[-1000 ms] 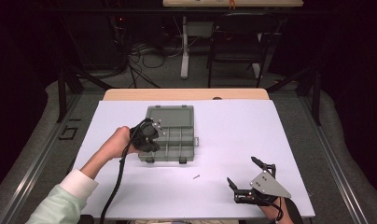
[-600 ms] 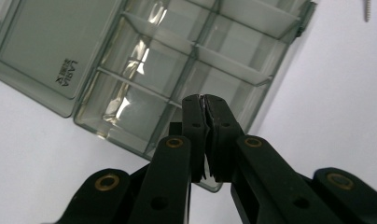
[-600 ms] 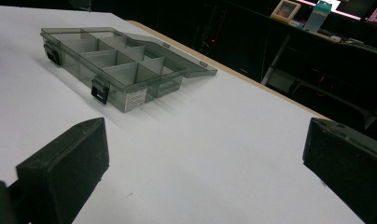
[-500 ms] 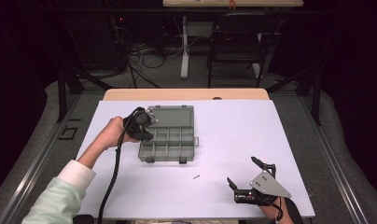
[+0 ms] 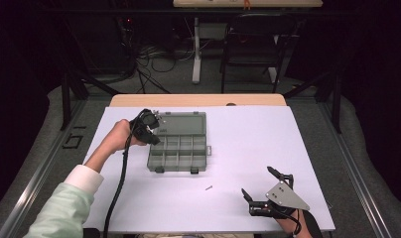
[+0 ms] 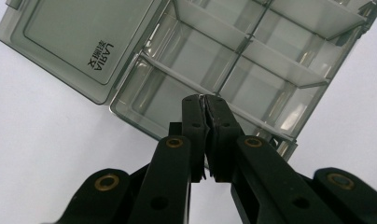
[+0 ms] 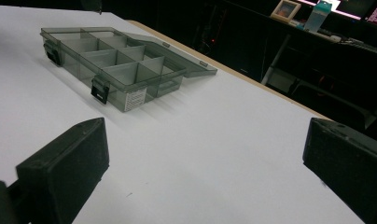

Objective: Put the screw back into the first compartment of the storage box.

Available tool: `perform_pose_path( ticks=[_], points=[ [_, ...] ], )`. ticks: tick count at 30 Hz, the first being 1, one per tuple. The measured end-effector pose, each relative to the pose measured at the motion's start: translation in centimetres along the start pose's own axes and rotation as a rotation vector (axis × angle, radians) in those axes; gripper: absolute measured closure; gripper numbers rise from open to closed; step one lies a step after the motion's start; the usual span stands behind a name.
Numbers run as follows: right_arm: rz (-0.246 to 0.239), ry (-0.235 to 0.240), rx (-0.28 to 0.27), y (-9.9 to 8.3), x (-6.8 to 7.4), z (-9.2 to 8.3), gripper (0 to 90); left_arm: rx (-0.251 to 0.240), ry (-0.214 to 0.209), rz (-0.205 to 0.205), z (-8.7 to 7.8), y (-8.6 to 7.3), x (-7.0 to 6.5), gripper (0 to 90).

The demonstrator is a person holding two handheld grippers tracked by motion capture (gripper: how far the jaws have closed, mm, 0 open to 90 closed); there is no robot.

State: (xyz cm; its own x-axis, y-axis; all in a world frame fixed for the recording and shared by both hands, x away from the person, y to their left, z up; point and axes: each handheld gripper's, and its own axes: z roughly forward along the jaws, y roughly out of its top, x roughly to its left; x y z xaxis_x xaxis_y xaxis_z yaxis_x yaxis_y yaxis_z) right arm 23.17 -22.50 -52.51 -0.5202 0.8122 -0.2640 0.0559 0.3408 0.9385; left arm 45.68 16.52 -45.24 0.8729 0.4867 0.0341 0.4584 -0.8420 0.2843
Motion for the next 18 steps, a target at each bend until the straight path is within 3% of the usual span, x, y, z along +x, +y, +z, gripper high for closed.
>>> perform_pose_path(
  ticks=[6,9,18],
  points=[
    [-0.003,0.003,0.018,0.0,0.0,-0.2,0.0,0.010,-0.003,-0.035,0.9,-0.1,1.0,87.2],
    [-0.001,0.001,0.000,0.0,0.0,0.0,0.0,0.014,-0.003,-0.044,1.2,-0.1,1.3,87.2],
    [-0.004,0.007,0.015,0.0,0.0,-0.1,0.0,0.017,-0.004,-0.065,2.1,0.0,1.8,87.1]
  ],
)
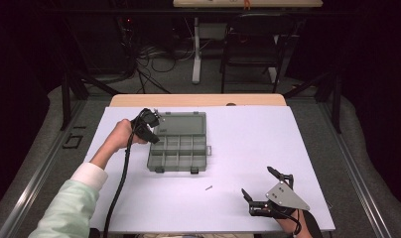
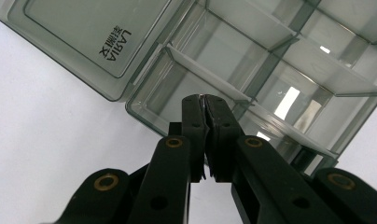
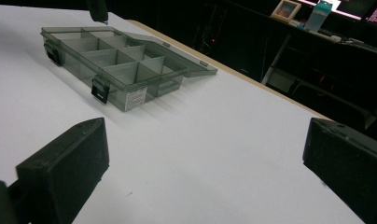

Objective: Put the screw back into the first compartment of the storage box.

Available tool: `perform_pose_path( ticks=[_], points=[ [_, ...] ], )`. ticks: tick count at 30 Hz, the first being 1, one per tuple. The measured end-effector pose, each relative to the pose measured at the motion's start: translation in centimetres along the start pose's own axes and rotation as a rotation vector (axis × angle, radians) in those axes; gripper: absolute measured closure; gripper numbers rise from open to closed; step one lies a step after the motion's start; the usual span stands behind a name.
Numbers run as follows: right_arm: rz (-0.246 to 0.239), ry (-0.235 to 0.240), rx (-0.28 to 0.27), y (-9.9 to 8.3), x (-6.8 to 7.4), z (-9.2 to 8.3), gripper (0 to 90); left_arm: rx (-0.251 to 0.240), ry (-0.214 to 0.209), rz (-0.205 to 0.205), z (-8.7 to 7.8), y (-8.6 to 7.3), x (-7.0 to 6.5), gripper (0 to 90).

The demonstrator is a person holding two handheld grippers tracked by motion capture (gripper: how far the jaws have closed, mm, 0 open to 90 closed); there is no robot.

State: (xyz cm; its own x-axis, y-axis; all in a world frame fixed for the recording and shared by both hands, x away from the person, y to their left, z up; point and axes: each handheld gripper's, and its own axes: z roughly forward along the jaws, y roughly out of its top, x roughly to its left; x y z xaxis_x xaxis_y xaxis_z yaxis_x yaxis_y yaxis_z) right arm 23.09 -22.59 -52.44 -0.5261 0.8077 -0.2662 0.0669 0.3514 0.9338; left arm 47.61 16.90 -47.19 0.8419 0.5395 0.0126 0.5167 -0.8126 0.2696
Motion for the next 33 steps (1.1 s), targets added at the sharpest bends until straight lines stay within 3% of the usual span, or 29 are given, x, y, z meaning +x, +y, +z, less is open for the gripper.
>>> perform_pose_path(
  ticks=[6,8,14,17,20,26,33],
  points=[
    [0.003,-0.005,-0.015,0.0,0.0,0.1,0.0,-0.005,-0.008,-0.015,0.4,0.0,0.3,86.7],
    [0.000,0.001,-0.001,0.0,0.0,0.0,0.0,-0.014,-0.016,-0.023,0.4,0.0,0.3,82.7],
    [-0.001,0.001,0.000,0.0,0.0,0.0,0.0,-0.046,-0.001,-0.043,-0.2,-0.1,-0.2,50.9],
    [-0.002,0.002,-0.001,0.0,0.0,0.0,0.0,-0.060,0.007,-0.042,-0.9,-0.2,-0.7,40.3],
    [-0.003,0.002,-0.001,0.0,0.0,0.0,0.0,-0.095,-0.005,-0.027,-1.6,-0.2,-1.5,31.9],
    [-0.003,0.005,-0.003,0.0,0.0,0.0,0.0,-0.117,0.004,0.018,-2.3,0.0,-3.5,16.5],
    [-0.002,0.000,-0.005,0.0,0.0,0.0,0.0,-0.137,-0.003,0.082,-2.5,0.1,-6.2,11.9]
  ],
)
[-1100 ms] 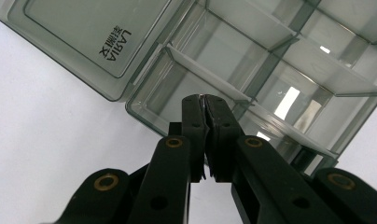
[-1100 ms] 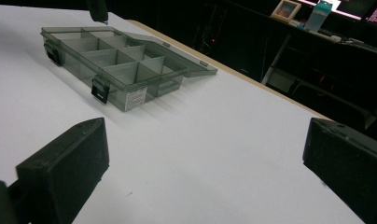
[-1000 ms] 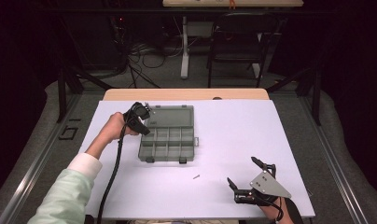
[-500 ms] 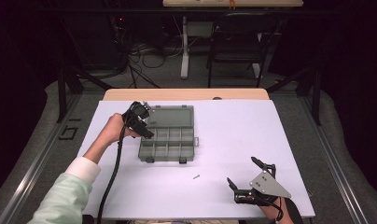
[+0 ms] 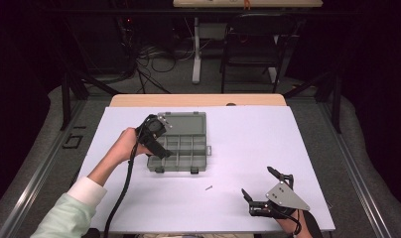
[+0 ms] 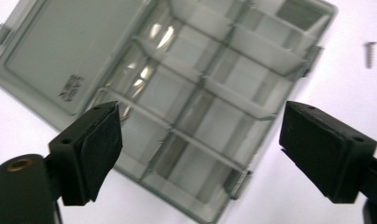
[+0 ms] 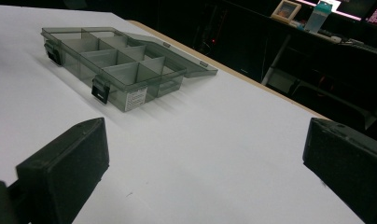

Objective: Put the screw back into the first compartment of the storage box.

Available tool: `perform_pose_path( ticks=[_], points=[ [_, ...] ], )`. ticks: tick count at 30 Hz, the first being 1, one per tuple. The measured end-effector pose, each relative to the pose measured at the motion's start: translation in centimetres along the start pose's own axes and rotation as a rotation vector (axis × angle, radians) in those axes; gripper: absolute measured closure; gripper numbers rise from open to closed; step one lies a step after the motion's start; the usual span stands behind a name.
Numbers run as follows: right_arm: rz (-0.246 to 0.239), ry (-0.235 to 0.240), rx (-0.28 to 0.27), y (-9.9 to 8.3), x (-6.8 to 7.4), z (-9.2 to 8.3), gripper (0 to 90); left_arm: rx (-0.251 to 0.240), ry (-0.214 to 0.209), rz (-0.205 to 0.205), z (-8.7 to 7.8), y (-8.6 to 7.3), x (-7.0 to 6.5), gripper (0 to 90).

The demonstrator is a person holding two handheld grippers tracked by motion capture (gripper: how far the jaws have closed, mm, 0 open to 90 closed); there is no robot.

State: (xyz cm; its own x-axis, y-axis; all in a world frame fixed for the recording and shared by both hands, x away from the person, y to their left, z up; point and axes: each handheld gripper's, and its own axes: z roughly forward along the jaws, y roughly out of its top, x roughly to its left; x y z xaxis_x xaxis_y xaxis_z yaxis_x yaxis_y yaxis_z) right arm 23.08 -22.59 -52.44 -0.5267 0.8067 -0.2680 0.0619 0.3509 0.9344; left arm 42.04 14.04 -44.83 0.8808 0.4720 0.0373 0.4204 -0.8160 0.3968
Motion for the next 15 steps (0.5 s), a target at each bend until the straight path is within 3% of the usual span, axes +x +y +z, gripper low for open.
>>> perform_pose_path(
  ticks=[15],
  points=[
    [0.006,0.001,0.001,0.0,-0.1,-0.1,0.0,-0.006,0.006,0.054,1.2,0.4,-3.8,4.0]
  ],
)
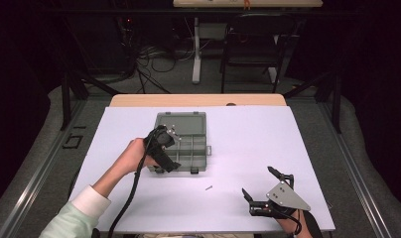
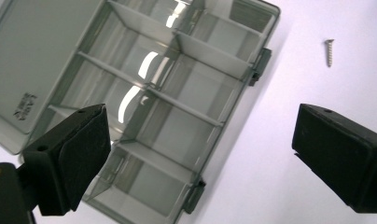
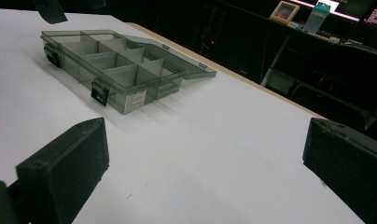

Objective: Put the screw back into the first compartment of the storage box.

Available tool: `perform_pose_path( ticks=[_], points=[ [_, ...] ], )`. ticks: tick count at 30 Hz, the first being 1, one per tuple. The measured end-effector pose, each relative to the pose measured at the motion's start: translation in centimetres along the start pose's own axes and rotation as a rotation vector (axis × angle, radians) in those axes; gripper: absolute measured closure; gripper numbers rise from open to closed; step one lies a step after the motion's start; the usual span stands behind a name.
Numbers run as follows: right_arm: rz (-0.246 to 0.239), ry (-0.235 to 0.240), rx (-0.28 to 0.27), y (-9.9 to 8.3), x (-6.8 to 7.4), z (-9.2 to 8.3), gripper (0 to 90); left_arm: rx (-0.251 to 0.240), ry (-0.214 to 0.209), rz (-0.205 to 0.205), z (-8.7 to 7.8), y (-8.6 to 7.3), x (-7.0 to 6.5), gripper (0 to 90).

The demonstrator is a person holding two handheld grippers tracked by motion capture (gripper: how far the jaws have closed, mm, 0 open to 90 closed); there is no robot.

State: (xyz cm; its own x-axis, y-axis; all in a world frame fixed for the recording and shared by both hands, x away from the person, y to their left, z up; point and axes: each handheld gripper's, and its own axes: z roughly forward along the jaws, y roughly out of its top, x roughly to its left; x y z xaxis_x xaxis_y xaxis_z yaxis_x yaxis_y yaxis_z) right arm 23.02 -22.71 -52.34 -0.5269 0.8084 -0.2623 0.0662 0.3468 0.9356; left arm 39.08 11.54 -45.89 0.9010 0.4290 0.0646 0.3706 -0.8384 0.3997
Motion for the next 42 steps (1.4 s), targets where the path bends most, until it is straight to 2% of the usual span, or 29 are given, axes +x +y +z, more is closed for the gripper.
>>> perform_pose_path(
  ticks=[11,14,22,24,33,34,37,40,42],
  points=[
    [0.011,0.001,-0.004,0.0,-0.1,0.0,0.0,-0.009,-0.013,0.033,1.5,0.7,-2.1,2.8],
    [0.011,0.002,-0.005,0.0,-0.1,0.0,0.0,-0.004,0.002,0.046,2.0,1.0,-2.7,2.9],
    [0.010,0.002,-0.004,0.0,-0.1,-0.1,0.0,0.001,-0.030,0.070,3.3,1.9,-4.1,1.1],
    [0.010,0.002,-0.003,0.0,-0.1,-0.1,0.0,0.019,-0.038,0.085,3.6,2.3,-4.5,1.2],
    [0.009,0.005,-0.006,0.0,-0.1,-0.1,0.0,0.024,-0.067,0.090,4.9,3.3,-5.8,0.6],
    [0.007,0.005,-0.007,0.0,-0.1,-0.1,0.0,0.028,-0.067,0.105,5.0,3.4,-5.9,0.7],
    [0.007,0.006,-0.006,0.0,-0.1,-0.1,0.0,0.023,-0.075,0.118,5.3,3.6,-6.3,5.3],
    [0.010,0.005,-0.004,0.0,-0.1,-0.1,0.0,0.012,-0.098,0.119,5.6,3.8,-6.8,14.7],
    [0.005,0.005,-0.002,0.0,-0.1,0.0,0.0,0.007,-0.120,0.116,5.8,3.9,-6.9,17.4]
  ],
)
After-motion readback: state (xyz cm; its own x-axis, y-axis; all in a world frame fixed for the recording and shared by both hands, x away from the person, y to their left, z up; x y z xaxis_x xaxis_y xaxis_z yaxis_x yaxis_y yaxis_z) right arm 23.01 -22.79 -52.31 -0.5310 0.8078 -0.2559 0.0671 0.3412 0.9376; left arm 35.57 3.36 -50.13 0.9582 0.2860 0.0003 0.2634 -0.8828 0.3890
